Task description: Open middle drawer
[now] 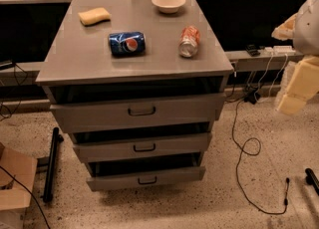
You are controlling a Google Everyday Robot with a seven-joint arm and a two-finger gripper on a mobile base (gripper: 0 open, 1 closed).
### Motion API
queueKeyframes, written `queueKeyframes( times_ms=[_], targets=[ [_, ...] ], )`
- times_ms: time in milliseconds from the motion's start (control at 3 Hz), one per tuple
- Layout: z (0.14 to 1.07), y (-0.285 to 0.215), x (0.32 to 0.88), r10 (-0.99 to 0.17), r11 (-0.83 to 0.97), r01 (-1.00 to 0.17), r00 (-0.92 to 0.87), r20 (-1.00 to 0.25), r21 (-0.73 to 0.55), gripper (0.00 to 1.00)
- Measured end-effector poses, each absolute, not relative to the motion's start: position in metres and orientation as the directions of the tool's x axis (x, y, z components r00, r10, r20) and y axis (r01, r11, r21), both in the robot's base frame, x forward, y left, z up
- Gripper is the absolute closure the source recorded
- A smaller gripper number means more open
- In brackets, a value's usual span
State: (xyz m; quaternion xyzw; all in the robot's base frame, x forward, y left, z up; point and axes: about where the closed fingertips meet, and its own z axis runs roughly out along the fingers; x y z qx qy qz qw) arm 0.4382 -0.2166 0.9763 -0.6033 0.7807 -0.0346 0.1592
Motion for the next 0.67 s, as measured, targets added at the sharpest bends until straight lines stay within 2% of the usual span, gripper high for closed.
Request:
queueKeyframes(
  times_ms=[667],
  targets=[
    [0.966,-0.205,0.44,-0.952,0.254,-0.936,-0.199,-0.231,-0.243,0.0]
  ],
)
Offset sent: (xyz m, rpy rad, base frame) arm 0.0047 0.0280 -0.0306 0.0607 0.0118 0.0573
